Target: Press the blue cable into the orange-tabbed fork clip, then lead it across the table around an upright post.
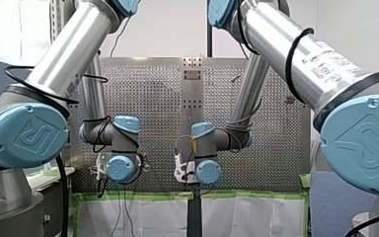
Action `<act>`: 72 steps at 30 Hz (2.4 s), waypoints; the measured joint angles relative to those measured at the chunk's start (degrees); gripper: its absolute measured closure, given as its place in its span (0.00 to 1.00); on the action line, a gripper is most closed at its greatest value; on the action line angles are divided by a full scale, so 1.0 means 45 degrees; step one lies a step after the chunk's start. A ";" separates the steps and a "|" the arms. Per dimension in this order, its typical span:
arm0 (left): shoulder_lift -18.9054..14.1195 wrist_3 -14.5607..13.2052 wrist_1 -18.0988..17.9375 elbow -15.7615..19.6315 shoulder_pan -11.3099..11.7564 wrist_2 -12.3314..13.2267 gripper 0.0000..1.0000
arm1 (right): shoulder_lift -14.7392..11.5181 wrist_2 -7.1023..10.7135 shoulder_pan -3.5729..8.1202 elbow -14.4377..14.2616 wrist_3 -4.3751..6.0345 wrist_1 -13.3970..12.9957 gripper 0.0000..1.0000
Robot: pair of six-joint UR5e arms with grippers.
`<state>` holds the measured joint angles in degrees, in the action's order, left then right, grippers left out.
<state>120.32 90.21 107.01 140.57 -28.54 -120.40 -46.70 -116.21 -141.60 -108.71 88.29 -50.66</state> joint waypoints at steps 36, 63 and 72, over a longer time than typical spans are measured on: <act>-0.0390 0.0553 0.0194 -0.0668 0.4652 0.4351 1.00 | 0.0352 0.1968 0.1009 0.1868 0.0977 -0.0292 1.00; 0.2187 0.1038 0.0472 -0.3142 0.6114 0.4534 1.00 | 0.1899 0.3064 0.2096 0.4212 0.0899 0.0855 1.00; 0.3339 0.1617 0.0581 -0.4224 0.6035 0.4533 1.00 | 0.1907 0.3106 0.2152 0.4484 0.0562 0.1162 1.00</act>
<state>135.35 97.48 109.63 121.56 -1.38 -100.00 -38.12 -102.23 -131.92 -88.53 90.82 -45.43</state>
